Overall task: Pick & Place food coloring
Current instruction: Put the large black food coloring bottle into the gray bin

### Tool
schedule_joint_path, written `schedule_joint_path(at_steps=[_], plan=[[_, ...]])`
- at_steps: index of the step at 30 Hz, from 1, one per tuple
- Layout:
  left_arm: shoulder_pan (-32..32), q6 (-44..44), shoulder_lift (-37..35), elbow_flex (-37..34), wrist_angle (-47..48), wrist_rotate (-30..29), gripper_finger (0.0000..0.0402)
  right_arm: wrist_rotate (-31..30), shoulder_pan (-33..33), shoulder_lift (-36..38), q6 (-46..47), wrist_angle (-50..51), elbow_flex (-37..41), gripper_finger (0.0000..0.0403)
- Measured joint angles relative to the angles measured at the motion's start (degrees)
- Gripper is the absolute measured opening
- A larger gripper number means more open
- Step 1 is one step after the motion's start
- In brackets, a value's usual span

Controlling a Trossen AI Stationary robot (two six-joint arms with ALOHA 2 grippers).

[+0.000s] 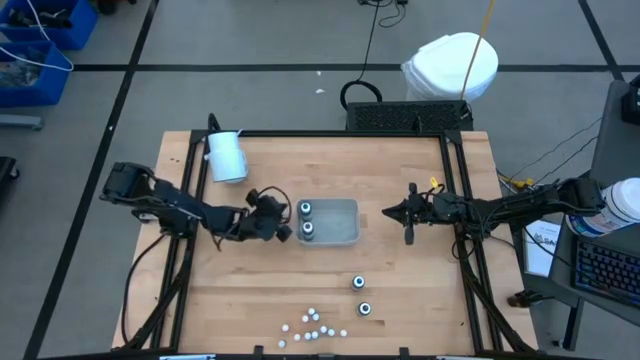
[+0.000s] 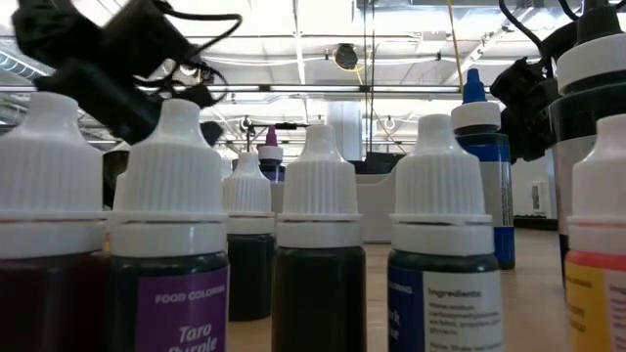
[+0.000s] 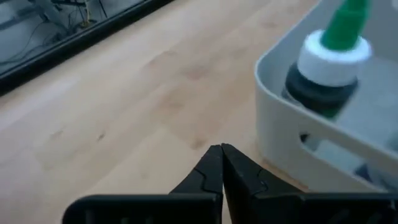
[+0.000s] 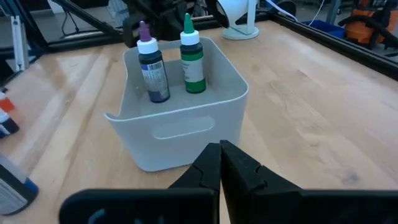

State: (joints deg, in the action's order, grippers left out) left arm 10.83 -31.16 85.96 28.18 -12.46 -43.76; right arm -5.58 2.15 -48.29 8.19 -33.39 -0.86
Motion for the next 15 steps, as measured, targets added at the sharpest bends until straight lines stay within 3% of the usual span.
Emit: schedule_joint_path(at_steps=[6, 10, 13, 15], plan=[[8.6, 3.7, -5.7, -6.6, -8.5, -3.2, 0.0009, 6.0, -0.2, 0.1, 2.8, -3.4, -0.8, 0.0], [13.8, 17.1, -8.3, -10.5, -23.8, -3.2, 0.0005, 5.7, -3.7, -0.5, 3.0, -3.2, -3.3, 0.0], [16.8, 31.6, -9.8, -11.7, -32.8, 3.1, 0.0007, 5.0, -7.7, -1.3, 0.5, -3.5, -5.4, 0.0], [17.8, 40.5, -11.6, -11.5, -36.5, 11.4, 0.0004, 2.7, -10.1, -1.2, -1.3, -4.9, -5.9, 0.0]])
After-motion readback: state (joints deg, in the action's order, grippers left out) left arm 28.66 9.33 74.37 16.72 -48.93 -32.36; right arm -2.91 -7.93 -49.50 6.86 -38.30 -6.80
